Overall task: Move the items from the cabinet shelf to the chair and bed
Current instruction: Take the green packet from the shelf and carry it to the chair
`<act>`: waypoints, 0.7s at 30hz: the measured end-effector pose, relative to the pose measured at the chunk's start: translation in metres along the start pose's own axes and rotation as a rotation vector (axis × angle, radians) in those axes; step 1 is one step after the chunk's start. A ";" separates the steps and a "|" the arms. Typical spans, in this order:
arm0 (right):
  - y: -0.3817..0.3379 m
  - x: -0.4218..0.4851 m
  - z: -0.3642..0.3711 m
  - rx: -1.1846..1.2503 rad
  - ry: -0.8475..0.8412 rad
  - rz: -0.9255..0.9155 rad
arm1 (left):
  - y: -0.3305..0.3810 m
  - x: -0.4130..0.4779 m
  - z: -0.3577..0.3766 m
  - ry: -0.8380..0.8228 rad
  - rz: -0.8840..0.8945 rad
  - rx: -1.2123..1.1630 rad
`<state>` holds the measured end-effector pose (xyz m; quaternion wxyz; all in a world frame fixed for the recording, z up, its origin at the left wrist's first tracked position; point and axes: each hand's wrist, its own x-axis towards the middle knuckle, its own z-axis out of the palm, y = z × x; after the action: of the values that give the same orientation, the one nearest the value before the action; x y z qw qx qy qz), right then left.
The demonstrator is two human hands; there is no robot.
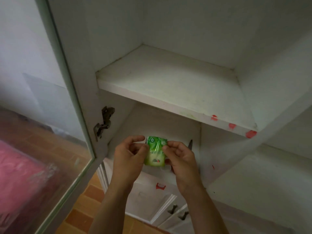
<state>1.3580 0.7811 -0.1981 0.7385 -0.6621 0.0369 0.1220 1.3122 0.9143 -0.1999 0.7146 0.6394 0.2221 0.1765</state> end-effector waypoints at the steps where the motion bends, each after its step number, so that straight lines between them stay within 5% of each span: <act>1: -0.002 0.000 0.000 0.022 -0.032 -0.004 | 0.002 -0.004 -0.001 0.030 0.005 0.006; 21: -0.013 -0.067 -0.041 0.085 -0.688 0.064 | 0.013 -0.173 0.019 0.701 0.133 0.113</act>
<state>1.3001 0.7307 -0.1757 0.7303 -0.5496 -0.1884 0.3594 1.1779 0.8070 -0.1700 0.5455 0.5918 0.4208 0.4186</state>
